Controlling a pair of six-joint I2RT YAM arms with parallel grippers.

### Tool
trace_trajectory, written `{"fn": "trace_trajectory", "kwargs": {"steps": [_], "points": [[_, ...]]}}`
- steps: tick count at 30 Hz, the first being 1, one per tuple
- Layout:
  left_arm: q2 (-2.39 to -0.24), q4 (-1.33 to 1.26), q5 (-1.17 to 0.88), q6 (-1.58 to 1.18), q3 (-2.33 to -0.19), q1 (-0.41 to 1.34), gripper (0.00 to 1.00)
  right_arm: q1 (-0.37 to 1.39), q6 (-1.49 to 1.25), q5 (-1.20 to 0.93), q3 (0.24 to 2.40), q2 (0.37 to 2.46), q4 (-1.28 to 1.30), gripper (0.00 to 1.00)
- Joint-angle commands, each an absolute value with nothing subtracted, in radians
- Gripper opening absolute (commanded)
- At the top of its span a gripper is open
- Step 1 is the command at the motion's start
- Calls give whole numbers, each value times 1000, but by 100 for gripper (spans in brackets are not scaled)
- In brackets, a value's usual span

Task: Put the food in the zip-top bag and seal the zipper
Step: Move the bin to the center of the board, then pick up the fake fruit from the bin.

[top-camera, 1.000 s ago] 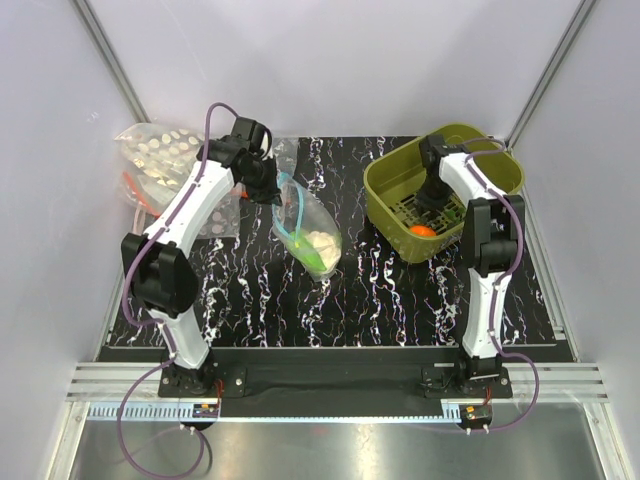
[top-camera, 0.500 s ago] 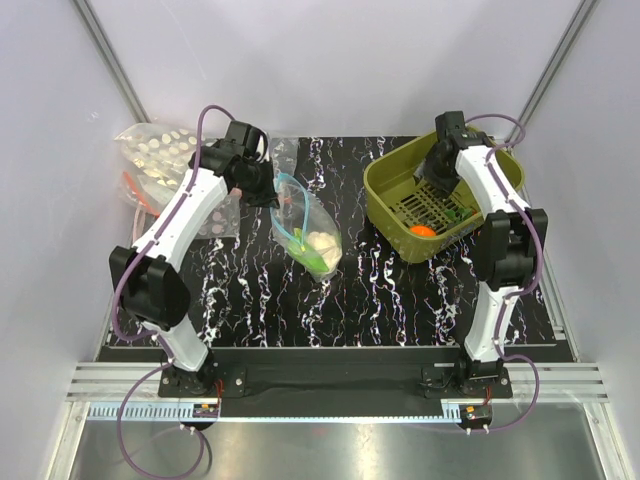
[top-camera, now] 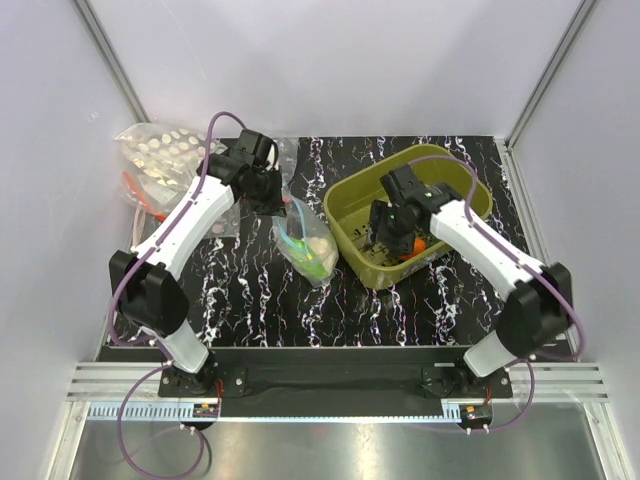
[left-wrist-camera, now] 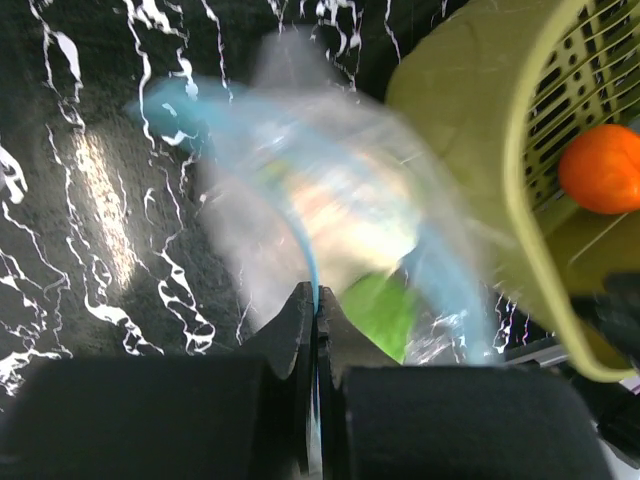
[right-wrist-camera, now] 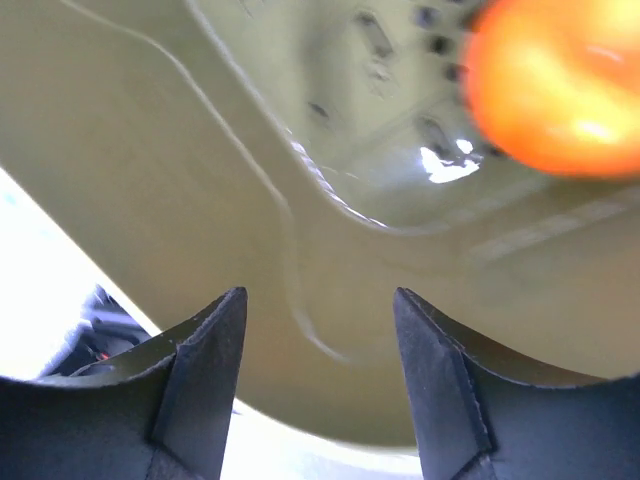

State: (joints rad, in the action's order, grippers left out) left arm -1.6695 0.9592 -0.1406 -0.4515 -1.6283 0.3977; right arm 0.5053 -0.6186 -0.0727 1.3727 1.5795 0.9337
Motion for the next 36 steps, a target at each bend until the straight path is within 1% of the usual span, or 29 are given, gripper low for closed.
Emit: {"fn": "trace_trajectory", "kwargs": {"steps": [1, 3, 7, 9, 12, 13, 16, 21, 28, 31, 32, 33, 35, 36], "points": [[-1606, 927, -114, -468, -1611, 407, 0, 486, -591, -52, 1321, 1450, 986, 68], [-1606, 927, -110, -468, -1608, 408, 0, 479, -583, 26, 1318, 1436, 1034, 69], [-1618, 928, -91, -459, -1611, 408, 0, 410, -587, 20, 1336, 1465, 1032, 69], [-1637, 937, -77, -446, -1626, 407, 0, 378, -575, 21, 1380, 1499, 1017, 76], [-1666, 950, -74, -431, -1658, 408, 0, 364, -537, 66, 1479, 1595, 1049, 95], [-1672, 953, -69, -428, -1666, 407, 0, 364, -525, 74, 1500, 1647, 1061, 97], [-1697, 956, -60, -414, -1693, 408, 0, 362, -480, 78, 1542, 1724, 1085, 100], [-1726, 957, -38, -394, -1706, 405, 0, 360, -459, 54, 1496, 1775, 1045, 100], [-1747, 950, -40, -385, -1710, 397, 0, 361, -480, 3, 1434, 1873, 953, 100], [-1747, 946, -38, -385, -1706, 396, 0, 360, -488, -34, 1436, 1910, 928, 95], [-1747, 948, -37, -385, -1704, 396, 0, 360, -489, -44, 1439, 1917, 922, 90], [-1744, 950, -38, -384, -1703, 396, 0, 362, -491, -48, 1442, 1925, 917, 88], [-1740, 950, -34, -388, -1700, 396, 0, 359, -492, -49, 1460, 1931, 902, 79], [-1738, 948, -34, -388, -1697, 396, 0, 359, -492, -52, 1471, 1931, 894, 67]]}}
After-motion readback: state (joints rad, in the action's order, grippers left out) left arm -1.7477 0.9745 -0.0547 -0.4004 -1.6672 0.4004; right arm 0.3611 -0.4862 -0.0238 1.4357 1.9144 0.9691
